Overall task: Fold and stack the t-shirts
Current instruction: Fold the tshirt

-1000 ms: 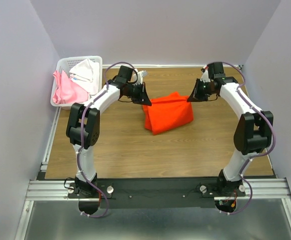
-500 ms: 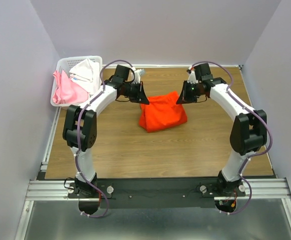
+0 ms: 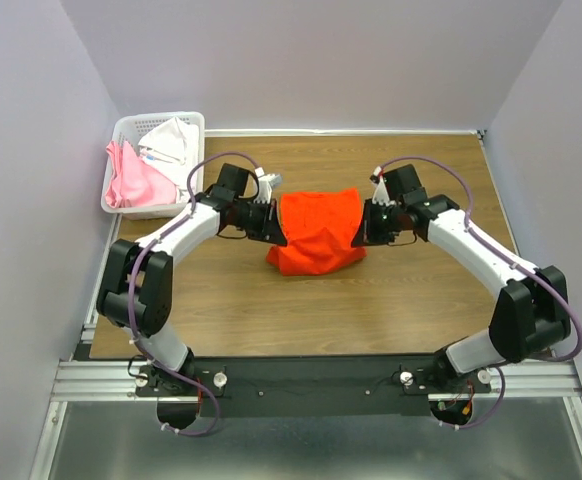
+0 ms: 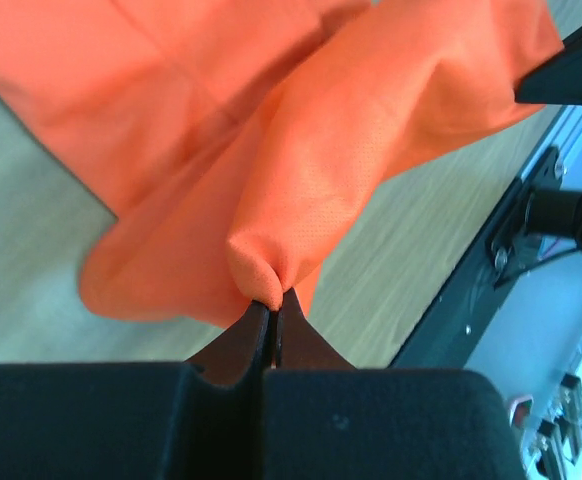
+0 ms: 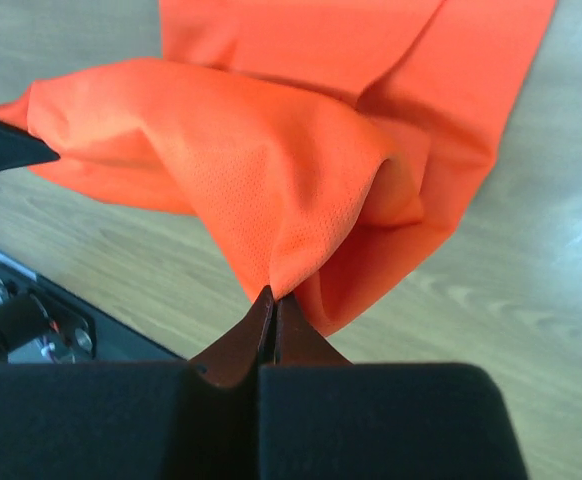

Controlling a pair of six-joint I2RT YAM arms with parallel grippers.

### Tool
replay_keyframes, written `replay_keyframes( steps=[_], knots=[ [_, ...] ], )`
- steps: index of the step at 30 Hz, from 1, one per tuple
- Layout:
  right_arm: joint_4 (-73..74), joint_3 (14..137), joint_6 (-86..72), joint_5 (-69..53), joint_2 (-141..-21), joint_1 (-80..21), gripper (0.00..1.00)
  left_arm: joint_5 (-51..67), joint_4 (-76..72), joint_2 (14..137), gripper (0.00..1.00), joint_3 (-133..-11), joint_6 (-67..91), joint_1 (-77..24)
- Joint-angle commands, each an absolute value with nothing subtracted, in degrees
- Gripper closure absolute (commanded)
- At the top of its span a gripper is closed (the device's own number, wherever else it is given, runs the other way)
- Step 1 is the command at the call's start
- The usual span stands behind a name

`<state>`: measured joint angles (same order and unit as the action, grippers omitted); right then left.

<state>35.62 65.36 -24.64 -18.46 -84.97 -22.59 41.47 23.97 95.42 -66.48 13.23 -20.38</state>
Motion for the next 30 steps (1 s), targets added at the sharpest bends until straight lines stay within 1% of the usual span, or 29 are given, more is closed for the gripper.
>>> replay_keyframes(
  steps=[1,3,4,5,7,9,10,11,12,13,14,15,16,19,20,23,24,30],
  knots=[
    [34.6,60.8,-28.6,-15.6,-80.5,-26.7,0.96,40.0,27.3,90.2,1.00,-61.5,12.0,-21.0],
    [34.7,57.7,-30.0,-14.4,-78.7,-28.1,0.93,39.9,28.4,87.5,1.00,-59.7,12.0,-21.1],
    [34.8,56.5,-30.8,-14.1,-77.7,-28.7,0.89,40.4,29.3,86.7,0.98,-57.8,12.1,-21.1],
    [34.8,55.1,-32.5,-13.9,-75.4,-29.9,0.87,41.0,30.1,85.9,0.93,-56.8,12.0,-21.1],
    [35.1,51.4,-36.0,-13.4,-72.9,-31.5,0.87,42.6,31.5,83.1,0.81,-53.6,12.7,-21.8],
    [35.4,49.1,-38.3,-13.1,-68.7,-32.9,0.79,43.4,31.9,79.1,0.71,-51.4,13.6,-22.6],
    [36.2,47.1,-39.3,-13.0,-67.3,-34.1,0.73,44.5,32.6,77.6,0.59,-49.5,14.1,-23.3],
    [36.7,46.4,-41.2,-13.0,-65.3,-34.8,0.61,45.2,32.9,74.7,0.52,-48.5,15.4,-23.5],
    [37.3,46.0,-41.7,-13.2,-64.4,-35.3,0.56,45.8,32.9,73.2,0.44,-47.6,16.3,-23.6],
    [38.4,45.6,-42.4,-13.1,-63.8,-36.0,0.52,46.6,33.0,71.6,0.43,-45.8,17.3,-23.8],
    [39.0,45.9,-42.8,-13.1,-63.4,-36.6,0.46,46.4,33.0,68.7,0.43,-45.4,19.1,-23.8],
    [39.7,46.2,-42.9,-12.7,-62.9,-36.7,0.44,45.6,33.5,67.3,0.43,-45.3,19.7,-23.7],
    [40.6,47.6,-42.7,-12.3,-63.1,-36.7,0.40,44.3,34.4,66.2,0.42,-46.2,19.9,-23.7],
    [41.0,50.2,-42.9,-9.0,-64.8,-36.7,0.34,41.5,35.7,64.4,0.39,-49.2,19.4,-23.5],
    [40.9,51.1,-43.0,-7.9,-65.5,-36.7,0.30,40.8,35.4,64.8,0.38,-49.7,19.2,-22.9],
    [40.9,54.2,-42.6,-2.6,-70.3,-36.7,0.29,39.0,32.0,69.6,0.37,-51.9,19.1,-21.9],
    [40.9,55.4,-42.0,-1.2,-71.6,-36.7,0.29,39.0,30.8,73.9,0.37,-52.7,18.7,-21.7],
    [36.7,57.3,-35.6,-0.4,-83.3,-36.7,0.36,37.9,27.1,93.2,0.37,-64.4,14.7,-21.8]
  ],
)
